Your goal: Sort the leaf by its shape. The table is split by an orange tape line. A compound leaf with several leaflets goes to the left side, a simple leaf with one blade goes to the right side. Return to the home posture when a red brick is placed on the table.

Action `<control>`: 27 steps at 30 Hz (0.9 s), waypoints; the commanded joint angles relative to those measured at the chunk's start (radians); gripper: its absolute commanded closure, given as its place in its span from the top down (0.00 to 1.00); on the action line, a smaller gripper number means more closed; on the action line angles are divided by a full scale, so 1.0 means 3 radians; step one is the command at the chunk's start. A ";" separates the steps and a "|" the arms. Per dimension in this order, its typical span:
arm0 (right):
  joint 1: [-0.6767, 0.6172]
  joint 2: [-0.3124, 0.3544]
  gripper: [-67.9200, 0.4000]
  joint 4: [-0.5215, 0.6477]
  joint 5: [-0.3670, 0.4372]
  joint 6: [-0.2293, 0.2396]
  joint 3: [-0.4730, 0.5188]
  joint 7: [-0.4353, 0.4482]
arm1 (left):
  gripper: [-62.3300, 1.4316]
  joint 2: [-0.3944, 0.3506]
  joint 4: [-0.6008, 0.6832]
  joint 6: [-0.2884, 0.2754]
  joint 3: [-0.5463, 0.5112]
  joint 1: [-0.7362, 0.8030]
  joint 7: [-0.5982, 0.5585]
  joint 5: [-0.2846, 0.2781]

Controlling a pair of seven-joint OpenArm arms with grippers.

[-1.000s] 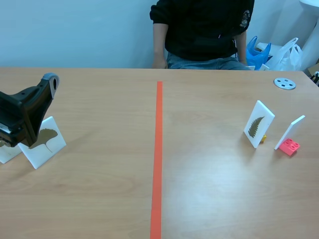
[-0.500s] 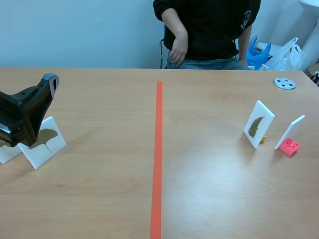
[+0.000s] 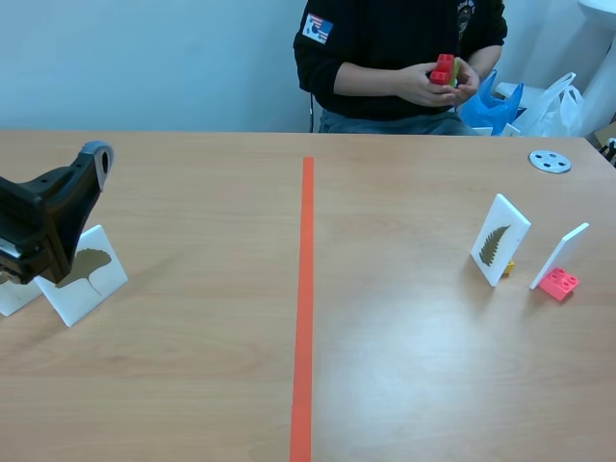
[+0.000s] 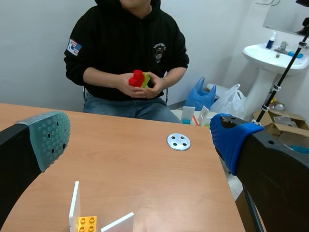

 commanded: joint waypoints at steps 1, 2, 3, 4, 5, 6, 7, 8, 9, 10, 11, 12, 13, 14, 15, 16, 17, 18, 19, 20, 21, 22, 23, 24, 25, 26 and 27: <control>0.0041 0.0037 0.88 0.0031 0.0025 0.0000 0.0025 0.0051 | 1.00 -0.0001 0.0027 0.0000 -0.0022 0.0027 -0.0058 -0.0036; 0.0041 0.0037 0.88 0.0031 0.0025 0.0000 0.0025 0.0051 | 1.00 -0.0001 0.0027 0.0000 -0.0022 0.0027 -0.0058 -0.0036; 0.0041 0.0037 0.88 0.0031 0.0025 0.0000 0.0025 0.0051 | 1.00 -0.0001 0.0027 0.0000 -0.0022 0.0027 -0.0058 -0.0036; 0.0041 0.0037 0.88 0.0031 0.0027 0.0001 0.0025 0.0050 | 1.00 -0.0001 0.0027 0.0000 -0.0022 0.0027 -0.0058 -0.0036; 0.0041 0.0037 0.88 0.0031 0.0027 0.0003 0.0025 0.0046 | 1.00 -0.0001 0.0027 0.0000 -0.0022 0.0027 -0.0058 -0.0036; 0.0041 0.0037 0.88 0.0031 0.0025 0.0003 0.0025 0.0028 | 1.00 -0.0001 0.0027 0.0000 -0.0022 0.0027 -0.0058 -0.0036; 0.0041 0.0037 0.88 0.0031 0.0025 0.0008 0.0025 -0.0009 | 1.00 -0.0001 0.0027 0.0000 -0.0022 0.0027 -0.0058 -0.0036; 0.0041 0.0037 0.88 0.0031 0.0025 0.0027 0.0025 -0.0046 | 1.00 -0.0001 0.0027 0.0000 -0.0022 0.0027 -0.0058 -0.0037; 0.0041 0.0037 0.88 0.0031 0.0025 0.0027 0.0023 -0.0065 | 1.00 -0.0001 0.0027 0.0000 -0.0022 0.0027 -0.0058 -0.0037; 0.0041 0.0037 0.88 0.0031 0.0020 0.0025 0.0010 -0.0062 | 1.00 -0.0001 0.0027 0.0000 -0.0022 0.0027 -0.0058 -0.0046; 0.0041 0.0038 0.88 0.0031 -0.0003 0.0024 -0.0001 -0.0062 | 1.00 -0.0001 0.0027 0.0000 -0.0022 0.0027 -0.0058 -0.0081; 0.0041 0.0038 0.88 0.0031 -0.0046 0.0024 -0.0014 -0.0064 | 1.00 -0.0001 0.0027 0.0001 -0.0022 0.0027 -0.0058 -0.0130; 0.0041 0.0038 0.88 0.0031 -0.0076 0.0023 -0.0034 -0.0064 | 1.00 -0.0001 0.0027 0.0001 -0.0022 0.0027 -0.0058 -0.0181; 0.0041 0.0038 0.88 0.0031 -0.0100 0.0023 -0.0060 -0.0064 | 1.00 0.0000 0.0027 0.0001 -0.0022 0.0027 -0.0057 -0.0211; 0.0041 0.0038 0.88 0.0031 -0.0127 0.0024 -0.0098 -0.0066 | 1.00 0.0000 0.0027 0.0001 -0.0022 0.0027 -0.0057 -0.0211; 0.0041 0.0037 0.88 0.0031 -0.0145 0.0023 -0.0145 -0.0066 | 1.00 0.0000 0.0027 0.0001 -0.0022 0.0027 -0.0057 -0.0211; 0.0041 0.0037 0.88 0.0031 -0.0175 0.0022 -0.0201 -0.0066 | 1.00 0.0000 0.0027 0.0001 -0.0022 0.0027 -0.0057 -0.0211; 0.0043 0.0036 0.88 0.0031 -0.0220 0.0022 -0.0261 -0.0064 | 1.00 0.0000 0.0027 0.0001 -0.0022 0.0027 -0.0057 -0.0211; 0.0053 0.0028 0.88 0.0031 -0.0275 0.0006 -0.0326 -0.0064 | 1.00 0.0000 0.0027 0.0001 -0.0022 0.0027 -0.0057 -0.0211; 0.0071 0.0008 0.88 0.0031 -0.0357 -0.0011 -0.0383 -0.0064 | 1.00 0.0000 0.0027 0.0001 -0.0022 0.0027 -0.0057 -0.0211; 0.0088 -0.0013 0.88 0.0031 -0.0439 -0.0048 -0.0432 -0.0062 | 1.00 0.0000 0.0027 0.0001 -0.0022 0.0027 -0.0057 -0.0211; 0.0102 -0.0029 0.88 0.0031 -0.0476 -0.0080 -0.0477 -0.0060 | 1.00 0.0000 0.0027 0.0001 -0.0022 0.0027 -0.0057 -0.0211; 0.0121 -0.0046 0.88 0.0031 -0.0488 -0.0092 -0.0510 -0.0053 | 1.00 0.0000 0.0027 0.0001 -0.0022 0.0027 -0.0057 -0.0211; 0.0132 -0.0064 0.88 0.0031 -0.0502 -0.0099 -0.0526 -0.0039 | 1.00 0.0000 0.0027 0.0001 -0.0022 0.0027 -0.0057 -0.0211; 0.0135 -0.0072 0.88 0.0032 -0.0502 -0.0100 -0.0535 -0.0031 | 1.00 -0.0001 0.0027 0.0001 -0.0022 0.0027 -0.0057 -0.0211; 0.0142 -0.0074 0.88 0.0032 -0.0502 -0.0102 -0.0537 -0.0024 | 1.00 -0.0001 0.0027 0.0001 -0.0022 0.0027 -0.0056 -0.0211; 0.0142 -0.0072 0.88 0.0032 -0.0502 -0.0102 -0.0537 -0.0022 | 1.00 -0.0001 0.0027 0.0001 -0.0022 0.0027 -0.0056 -0.0211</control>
